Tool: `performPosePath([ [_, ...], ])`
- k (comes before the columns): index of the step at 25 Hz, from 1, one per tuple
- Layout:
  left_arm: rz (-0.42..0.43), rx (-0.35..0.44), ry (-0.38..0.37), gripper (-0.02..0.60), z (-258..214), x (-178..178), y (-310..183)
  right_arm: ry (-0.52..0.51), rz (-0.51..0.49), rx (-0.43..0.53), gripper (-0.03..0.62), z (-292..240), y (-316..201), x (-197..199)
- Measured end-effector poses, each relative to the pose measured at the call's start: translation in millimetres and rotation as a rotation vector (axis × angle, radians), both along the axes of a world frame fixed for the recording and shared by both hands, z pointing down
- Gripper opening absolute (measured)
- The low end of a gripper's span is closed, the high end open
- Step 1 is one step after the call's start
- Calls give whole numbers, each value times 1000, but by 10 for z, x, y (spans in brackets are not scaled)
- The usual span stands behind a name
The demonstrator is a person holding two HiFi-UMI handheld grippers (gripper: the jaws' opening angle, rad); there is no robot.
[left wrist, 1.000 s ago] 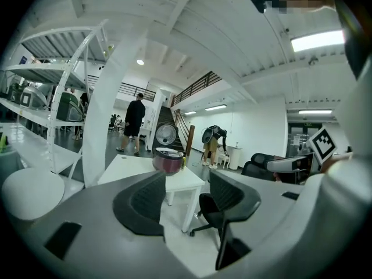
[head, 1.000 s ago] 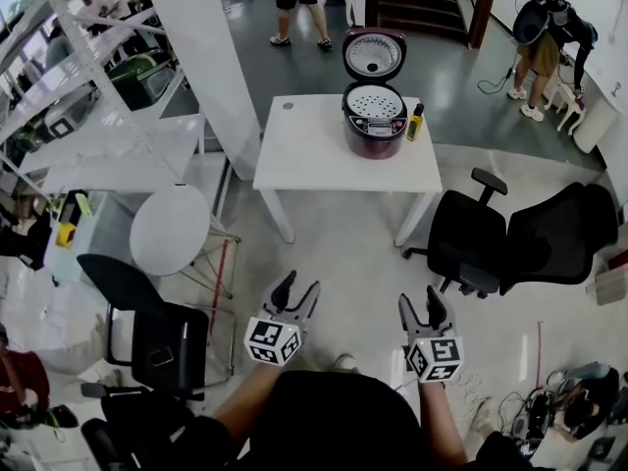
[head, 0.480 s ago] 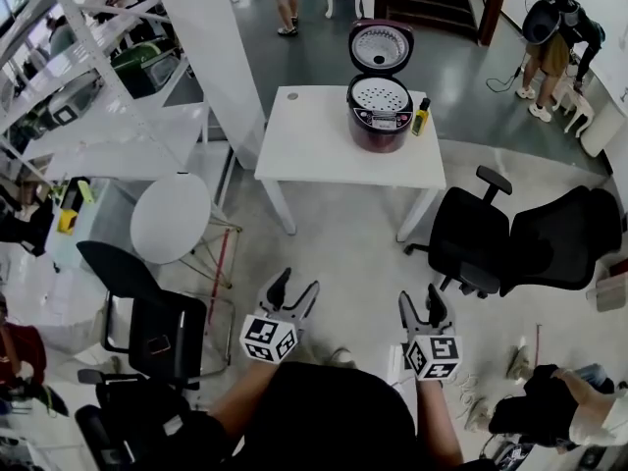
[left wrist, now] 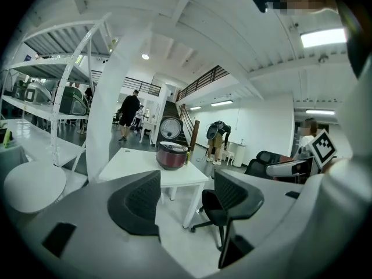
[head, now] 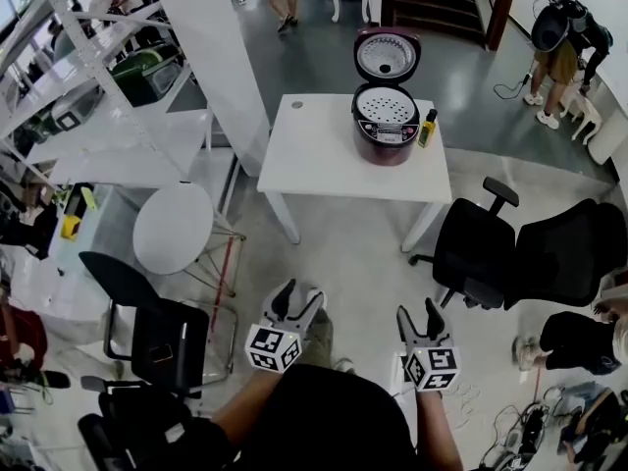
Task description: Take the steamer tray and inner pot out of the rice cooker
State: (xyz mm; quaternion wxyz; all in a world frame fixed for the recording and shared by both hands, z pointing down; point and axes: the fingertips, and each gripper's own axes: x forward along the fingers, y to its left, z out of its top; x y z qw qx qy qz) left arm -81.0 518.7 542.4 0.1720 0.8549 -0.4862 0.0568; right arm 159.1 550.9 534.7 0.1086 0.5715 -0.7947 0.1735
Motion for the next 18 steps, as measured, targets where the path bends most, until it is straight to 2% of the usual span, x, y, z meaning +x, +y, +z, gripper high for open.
performPosePath([
  [7,41,-11,25,265,164,98,-653,8,33,-20,239,153,-566,20],
  [13,123,-30,58,265,185,343,-1472,65,24,-55,239,159,-1324,2],
  [18,165,-34,83,265,151,457,-2176,65,60,-68,239,78,-2015,58],
])
